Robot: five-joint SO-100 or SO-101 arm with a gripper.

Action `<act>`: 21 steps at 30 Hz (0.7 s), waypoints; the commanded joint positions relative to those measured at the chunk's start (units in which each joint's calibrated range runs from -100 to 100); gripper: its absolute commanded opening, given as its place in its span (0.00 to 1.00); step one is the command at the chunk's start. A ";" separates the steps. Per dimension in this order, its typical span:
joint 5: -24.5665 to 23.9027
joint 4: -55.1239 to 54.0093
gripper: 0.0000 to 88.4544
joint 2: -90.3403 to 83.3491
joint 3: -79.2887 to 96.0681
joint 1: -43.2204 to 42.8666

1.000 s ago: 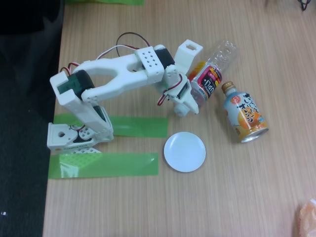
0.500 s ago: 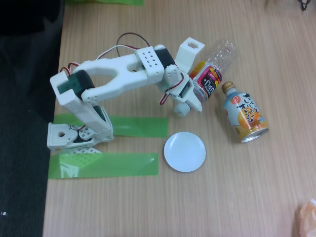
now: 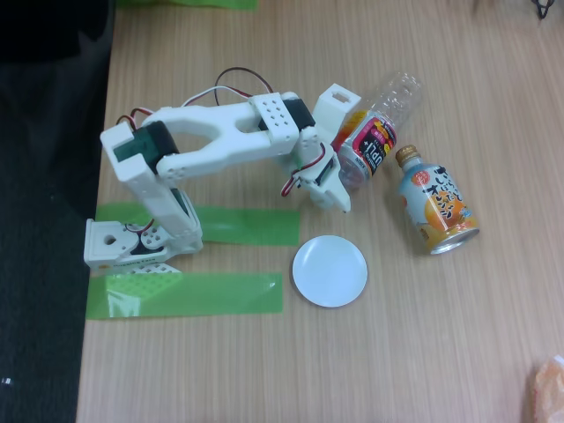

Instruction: Pick up the plastic bottle and stand it up on the white place

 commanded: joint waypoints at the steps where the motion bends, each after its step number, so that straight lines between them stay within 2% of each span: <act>1: 0.14 -0.40 0.42 -0.03 -0.12 0.09; 13: -0.12 -0.48 0.40 0.14 -0.12 0.17; 18: 0.04 -0.48 0.25 0.14 -0.12 0.17; 21: 0.20 -0.48 0.19 0.14 -0.03 0.17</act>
